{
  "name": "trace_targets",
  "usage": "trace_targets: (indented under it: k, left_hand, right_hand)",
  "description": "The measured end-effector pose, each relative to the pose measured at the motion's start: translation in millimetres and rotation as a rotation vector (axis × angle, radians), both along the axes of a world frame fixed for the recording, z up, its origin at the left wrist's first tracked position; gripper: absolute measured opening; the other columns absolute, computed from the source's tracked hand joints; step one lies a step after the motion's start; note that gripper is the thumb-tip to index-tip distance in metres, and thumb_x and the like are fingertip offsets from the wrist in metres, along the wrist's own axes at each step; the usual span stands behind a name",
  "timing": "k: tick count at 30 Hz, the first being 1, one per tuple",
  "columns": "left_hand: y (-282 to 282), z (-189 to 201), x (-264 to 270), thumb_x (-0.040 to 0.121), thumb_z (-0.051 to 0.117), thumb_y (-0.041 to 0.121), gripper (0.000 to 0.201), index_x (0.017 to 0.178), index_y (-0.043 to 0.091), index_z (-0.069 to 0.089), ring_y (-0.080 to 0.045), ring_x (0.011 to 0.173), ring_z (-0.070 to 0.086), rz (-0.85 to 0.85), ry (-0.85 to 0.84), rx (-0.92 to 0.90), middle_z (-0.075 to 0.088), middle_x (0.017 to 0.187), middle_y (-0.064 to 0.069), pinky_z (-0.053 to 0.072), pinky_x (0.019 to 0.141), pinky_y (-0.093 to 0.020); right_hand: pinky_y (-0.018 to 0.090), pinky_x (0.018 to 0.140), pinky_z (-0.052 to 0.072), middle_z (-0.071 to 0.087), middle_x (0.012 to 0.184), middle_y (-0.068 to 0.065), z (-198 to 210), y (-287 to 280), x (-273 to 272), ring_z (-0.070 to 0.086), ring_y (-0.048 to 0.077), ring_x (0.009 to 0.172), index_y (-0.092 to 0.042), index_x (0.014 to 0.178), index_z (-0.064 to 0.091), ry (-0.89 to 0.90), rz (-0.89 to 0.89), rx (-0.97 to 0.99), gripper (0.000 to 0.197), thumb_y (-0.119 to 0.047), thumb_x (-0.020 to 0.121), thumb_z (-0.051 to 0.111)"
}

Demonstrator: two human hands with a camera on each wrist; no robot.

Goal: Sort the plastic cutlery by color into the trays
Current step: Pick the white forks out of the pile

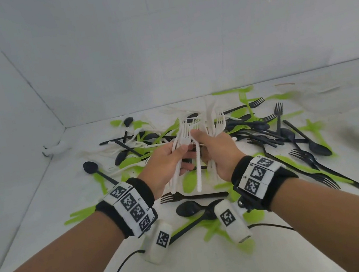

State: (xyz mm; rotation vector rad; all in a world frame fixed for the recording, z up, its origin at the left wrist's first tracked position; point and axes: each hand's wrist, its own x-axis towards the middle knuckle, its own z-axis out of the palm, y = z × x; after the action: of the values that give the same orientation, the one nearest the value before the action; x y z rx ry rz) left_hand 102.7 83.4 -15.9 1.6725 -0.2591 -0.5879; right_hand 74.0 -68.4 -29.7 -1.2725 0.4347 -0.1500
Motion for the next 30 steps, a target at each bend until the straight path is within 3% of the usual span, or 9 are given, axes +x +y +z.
trace_targets:
  k: [3, 6, 10, 16, 18, 20, 22, 26, 30]
  left_hand:
    - [3, -2, 2, 0.107, 0.052, 0.024, 0.024, 0.118, 0.011, 0.069, -0.022, 0.078, 0.069, 0.012, -0.01, 0.015, 0.078, 0.105, -0.009, 0.052, 0.08, -0.035]
    - [4, -2, 2, 0.106, 0.054, 0.024, 0.021, 0.118, 0.017, 0.069, -0.022, 0.083, 0.074, 0.022, -0.038, 0.021, 0.078, 0.105, -0.006, 0.057, 0.086, -0.035]
    - [12, -6, 3, 0.104, 0.057, 0.022, 0.015, 0.108, 0.022, 0.071, -0.018, 0.097, 0.072, 0.081, -0.211, 0.041, 0.074, 0.108, -0.012, 0.057, 0.096, -0.043]
    - [29, 0, 16, 0.103, 0.054, 0.039, 0.024, 0.1, 0.017, 0.062, -0.015, 0.072, 0.057, 0.216, -0.575, 0.225, 0.064, 0.087, -0.002, 0.053, 0.078, -0.049]
    - [24, 4, 11, 0.091, 0.071, 0.045, 0.024, 0.1, 0.023, 0.067, -0.006, 0.078, 0.059, 0.109, -0.664, 0.312, 0.065, 0.089, 0.008, 0.052, 0.076, -0.032]
    - [18, -2, 10, 0.08, 0.08, 0.046, 0.034, 0.103, 0.024, 0.069, -0.009, 0.089, 0.062, 0.019, -0.716, 0.389, 0.067, 0.095, 0.009, 0.052, 0.081, -0.033]
    - [14, -10, 14, 0.08, 0.08, 0.039, 0.03, 0.099, 0.019, 0.067, -0.016, 0.086, 0.065, 0.005, -0.689, 0.4, 0.069, 0.091, 0.005, 0.053, 0.08, -0.042]
    - [12, -12, 19, 0.092, 0.071, 0.029, 0.011, 0.094, 0.019, 0.07, -0.015, 0.082, 0.066, 0.024, -0.656, 0.385, 0.072, 0.087, 0.005, 0.054, 0.078, -0.036]
    - [12, -7, 20, 0.096, 0.069, 0.026, 0.016, 0.089, 0.018, 0.08, -0.016, 0.096, 0.07, 0.066, -0.27, 0.177, 0.078, 0.09, 0.004, 0.051, 0.091, -0.033]
  right_hand:
    - [0.024, 0.047, 0.042, 0.067, 0.069, 0.008, 1, 0, 2, 0.058, 0.017, 0.051, -0.005, 0.089, 0.069, 0.013, -0.012, -0.044, 0.019, -0.023, 0.096, 0.068]
    - [0.028, 0.053, 0.046, 0.066, 0.067, 0.006, -1, 2, 4, 0.059, 0.021, 0.056, -0.004, 0.088, 0.07, 0.028, -0.049, -0.071, 0.019, -0.022, 0.092, 0.068]
    - [0.031, 0.053, 0.033, 0.042, 0.051, -0.008, -2, -1, 10, 0.037, 0.015, 0.049, -0.016, 0.071, 0.053, 0.055, -0.125, -0.036, 0.023, -0.027, 0.085, 0.068]
    - [0.033, 0.059, 0.034, 0.041, 0.075, 0.008, 4, -16, 12, 0.036, 0.022, 0.062, -0.008, 0.089, 0.058, 0.151, -0.25, 0.012, 0.022, -0.029, 0.088, 0.066]
    - [0.029, 0.055, 0.037, 0.049, 0.077, 0.007, 5, -9, 14, 0.043, 0.02, 0.061, -0.005, 0.098, 0.063, 0.164, -0.236, 0.033, 0.024, -0.027, 0.089, 0.066]
    - [0.028, 0.054, 0.041, 0.056, 0.079, 0.008, 8, 1, 15, 0.05, 0.021, 0.063, -0.004, 0.098, 0.065, 0.15, -0.221, 0.07, 0.022, -0.024, 0.09, 0.066]
    - [0.028, 0.055, 0.042, 0.058, 0.081, 0.009, 8, 6, 16, 0.052, 0.023, 0.065, -0.005, 0.095, 0.066, 0.154, -0.208, 0.105, 0.018, -0.023, 0.091, 0.065]
    - [0.025, 0.043, 0.039, 0.053, 0.066, 0.004, 6, -2, 12, 0.045, 0.015, 0.044, -0.005, 0.088, 0.065, 0.134, -0.183, 0.19, 0.013, -0.018, 0.093, 0.068]
    - [0.025, 0.042, 0.03, 0.045, 0.057, -0.003, -6, -16, 8, 0.032, 0.01, 0.042, -0.001, 0.112, 0.068, 0.063, -0.163, 0.251, 0.029, -0.022, 0.093, 0.072]
